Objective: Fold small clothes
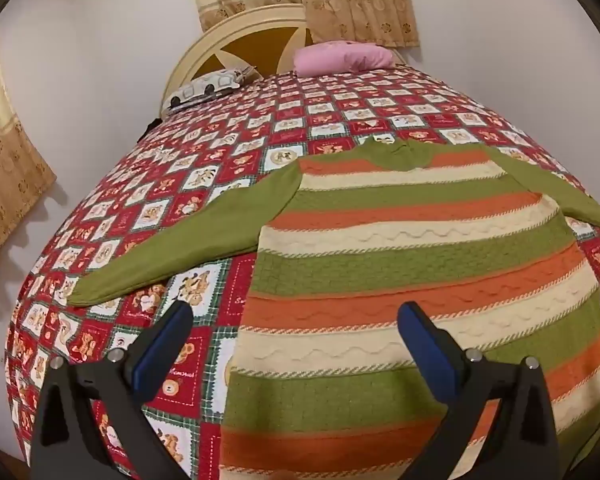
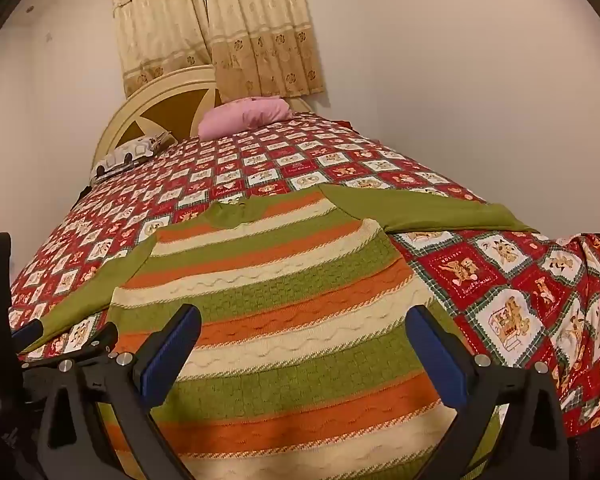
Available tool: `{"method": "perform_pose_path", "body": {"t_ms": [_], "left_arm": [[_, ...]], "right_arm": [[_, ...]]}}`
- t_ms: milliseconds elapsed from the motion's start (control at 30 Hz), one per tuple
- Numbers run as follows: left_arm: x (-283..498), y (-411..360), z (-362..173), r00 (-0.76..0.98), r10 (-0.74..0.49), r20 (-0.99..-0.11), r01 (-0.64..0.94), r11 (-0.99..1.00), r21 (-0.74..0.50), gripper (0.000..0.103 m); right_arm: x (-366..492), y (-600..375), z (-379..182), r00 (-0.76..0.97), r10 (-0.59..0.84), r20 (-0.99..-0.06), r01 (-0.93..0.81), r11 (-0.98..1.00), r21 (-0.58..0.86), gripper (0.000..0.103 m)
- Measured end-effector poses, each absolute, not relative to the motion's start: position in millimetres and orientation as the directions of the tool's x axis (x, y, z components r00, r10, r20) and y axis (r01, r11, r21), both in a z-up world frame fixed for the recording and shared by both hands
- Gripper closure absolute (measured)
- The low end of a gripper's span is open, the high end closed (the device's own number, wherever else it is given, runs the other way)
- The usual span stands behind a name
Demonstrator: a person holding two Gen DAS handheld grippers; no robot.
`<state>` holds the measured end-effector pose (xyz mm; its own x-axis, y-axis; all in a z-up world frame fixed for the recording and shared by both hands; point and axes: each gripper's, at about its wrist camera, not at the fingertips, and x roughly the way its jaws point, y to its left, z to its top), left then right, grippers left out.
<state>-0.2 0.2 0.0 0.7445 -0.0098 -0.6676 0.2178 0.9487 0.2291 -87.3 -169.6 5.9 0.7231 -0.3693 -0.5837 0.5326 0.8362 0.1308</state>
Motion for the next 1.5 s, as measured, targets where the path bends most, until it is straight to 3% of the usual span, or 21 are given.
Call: {"method": "perform_pose_path", "body": {"t_ms": [833,1233,1500], "left_arm": [[-0.8,-0.4,-3.4,0.710,-0.074,-0.701,0.252,0.955,0.154,0.000],[-4.4,0.1,1.0,0.737,-0.114,-0.666,0.266,0.955,0.131,0.000],[-4.4,10.9,1.2,0.738,-0.225,-0.637,0.285,0.959,-0.008,0.000]], "right_arm": [[-87.1,-173.3,0.1,0.710,-0.371,-0.599,0.545,0.828,0.133,0.001],[-88.9,-177.2,-0.6,0.704,-0.372,-0.604,0.552,0.823,0.136,0.001],[-89.2,-183.1,-0.3,0.695,-0.389,-0.605,0.564,0.816,0.124,0.001]]}}
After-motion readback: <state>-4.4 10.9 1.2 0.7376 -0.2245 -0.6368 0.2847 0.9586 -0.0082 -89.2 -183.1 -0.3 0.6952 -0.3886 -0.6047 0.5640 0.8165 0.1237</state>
